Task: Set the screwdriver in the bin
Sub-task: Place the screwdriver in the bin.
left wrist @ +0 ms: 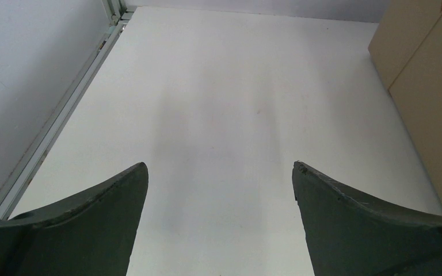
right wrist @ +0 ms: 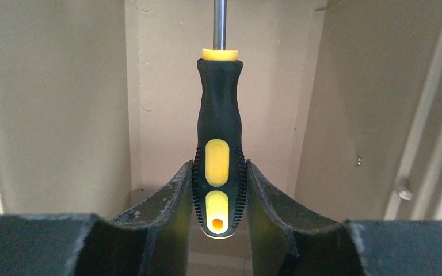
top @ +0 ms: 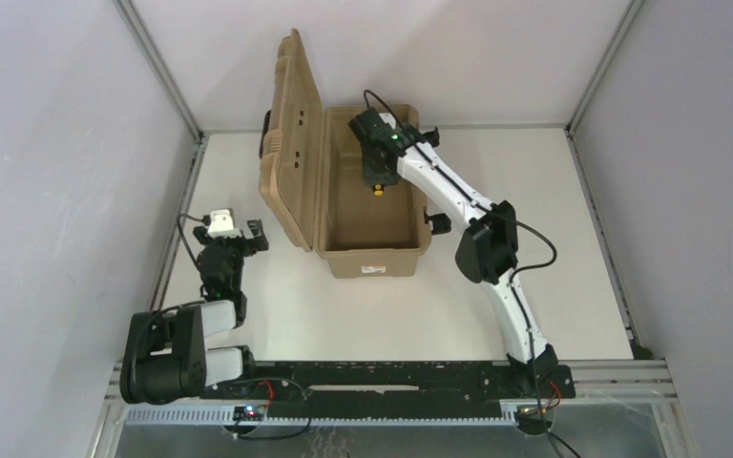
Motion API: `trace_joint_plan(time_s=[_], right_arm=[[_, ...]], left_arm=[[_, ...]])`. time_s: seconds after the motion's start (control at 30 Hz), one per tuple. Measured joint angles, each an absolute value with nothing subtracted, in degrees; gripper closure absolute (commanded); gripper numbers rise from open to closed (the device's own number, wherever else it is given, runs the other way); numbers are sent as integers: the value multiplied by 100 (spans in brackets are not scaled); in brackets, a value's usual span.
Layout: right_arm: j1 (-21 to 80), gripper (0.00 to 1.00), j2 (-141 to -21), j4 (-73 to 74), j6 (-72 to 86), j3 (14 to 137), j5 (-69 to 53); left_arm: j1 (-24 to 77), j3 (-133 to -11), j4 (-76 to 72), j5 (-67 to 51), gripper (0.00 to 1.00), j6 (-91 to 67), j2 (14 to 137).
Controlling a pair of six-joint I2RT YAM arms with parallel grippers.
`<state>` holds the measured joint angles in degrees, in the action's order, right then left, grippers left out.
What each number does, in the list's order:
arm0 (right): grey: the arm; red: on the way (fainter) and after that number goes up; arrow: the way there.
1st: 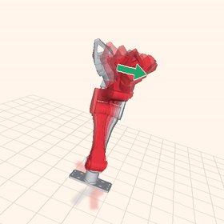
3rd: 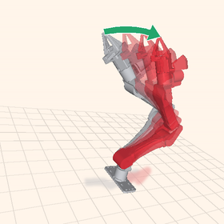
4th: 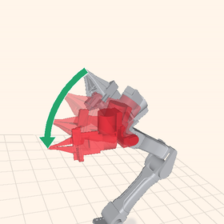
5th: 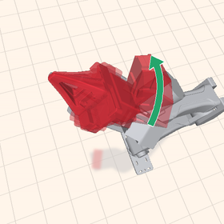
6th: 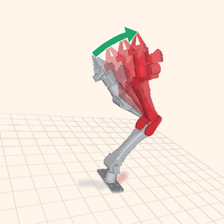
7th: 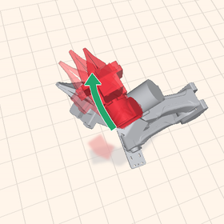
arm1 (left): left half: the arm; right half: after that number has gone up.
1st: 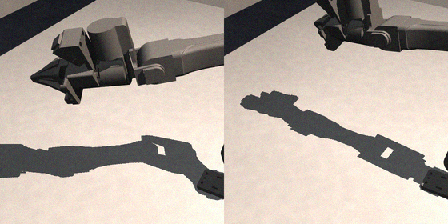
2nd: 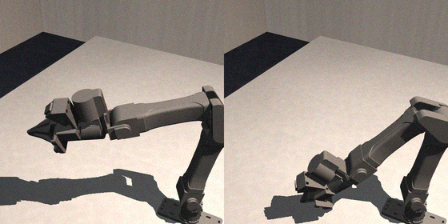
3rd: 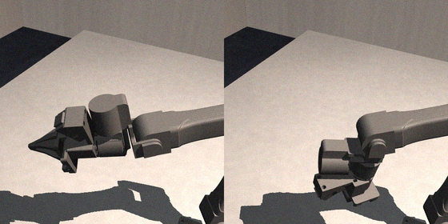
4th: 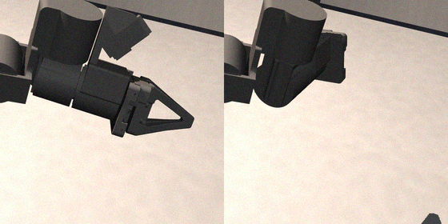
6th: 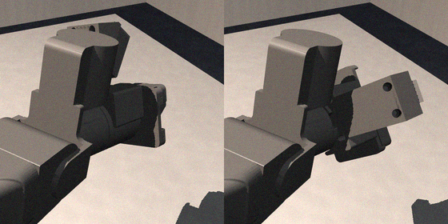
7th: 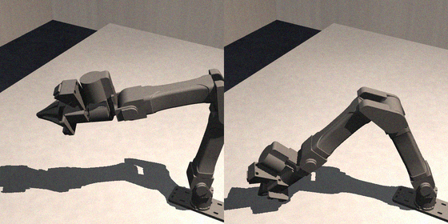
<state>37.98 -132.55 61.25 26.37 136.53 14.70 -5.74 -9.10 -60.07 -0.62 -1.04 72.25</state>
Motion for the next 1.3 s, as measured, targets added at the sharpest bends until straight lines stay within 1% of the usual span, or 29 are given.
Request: trace_joint_plan(time_s=[0.57,1.3], right_arm=[[3824,100,-14140,6060,2904,13756,1214],[3828,100,-14510,5887,2934,13756,1039]], left_arm=[[-574,-910,-6005,-62,0,-104,7225],[-574,-910,-6005,-62,0,-104,7225]])
